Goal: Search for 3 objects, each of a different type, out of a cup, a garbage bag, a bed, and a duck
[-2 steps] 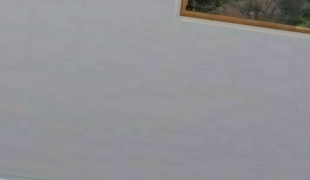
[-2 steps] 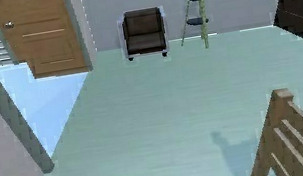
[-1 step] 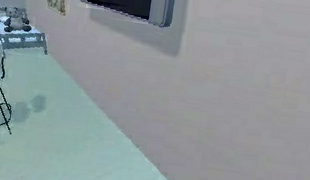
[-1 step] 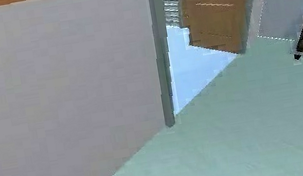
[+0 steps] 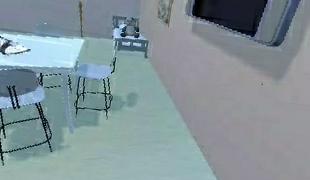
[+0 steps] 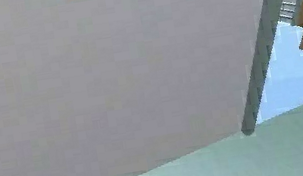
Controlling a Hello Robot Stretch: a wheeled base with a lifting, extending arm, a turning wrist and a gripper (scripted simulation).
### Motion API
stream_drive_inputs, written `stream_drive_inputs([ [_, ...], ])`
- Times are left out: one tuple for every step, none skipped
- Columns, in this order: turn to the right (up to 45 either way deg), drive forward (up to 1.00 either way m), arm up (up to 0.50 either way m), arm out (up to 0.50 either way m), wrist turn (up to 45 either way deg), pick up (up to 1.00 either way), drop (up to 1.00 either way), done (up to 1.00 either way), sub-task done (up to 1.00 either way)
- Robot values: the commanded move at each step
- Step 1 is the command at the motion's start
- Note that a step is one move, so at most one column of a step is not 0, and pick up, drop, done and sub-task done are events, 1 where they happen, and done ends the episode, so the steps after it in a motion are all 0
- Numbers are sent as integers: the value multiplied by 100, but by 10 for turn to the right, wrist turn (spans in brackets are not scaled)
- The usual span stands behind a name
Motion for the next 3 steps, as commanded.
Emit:
stream_drive_inputs([
  [0, 60, 0, 0, 0, 0, 0, 0, 0],
  [-450, 0, 0, 0, 0, 0, 0, 0, 0],
  [-450, 0, 0, 0, 0, 0, 0, 0, 0],
])
